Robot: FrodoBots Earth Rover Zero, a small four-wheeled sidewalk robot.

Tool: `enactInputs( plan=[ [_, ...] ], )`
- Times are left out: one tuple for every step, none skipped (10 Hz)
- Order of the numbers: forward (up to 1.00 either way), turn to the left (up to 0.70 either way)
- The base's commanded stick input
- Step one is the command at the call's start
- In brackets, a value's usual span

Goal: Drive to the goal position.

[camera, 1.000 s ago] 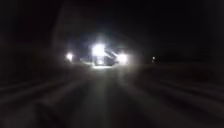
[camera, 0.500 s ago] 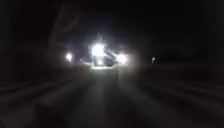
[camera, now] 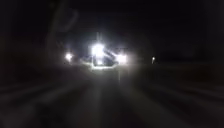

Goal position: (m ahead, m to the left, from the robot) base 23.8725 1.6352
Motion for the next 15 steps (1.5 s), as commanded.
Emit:
enactInputs(
  plan=[
    [0.70, 0.00],
    [0.70, 0.00],
    [0.70, 0.00],
    [0.70, 0.00],
    [0.70, 0.00],
    [0.70, 0.00],
    [0.70, 0.00],
    [0.70, 0.00],
    [0.70, 0.00],
    [0.70, 0.00],
    [0.70, 0.00],
    [0.70, 0.00],
    [0.70, 0.00],
    [0.70, 0.00],
    [0.70, 0.00]
  ],
)
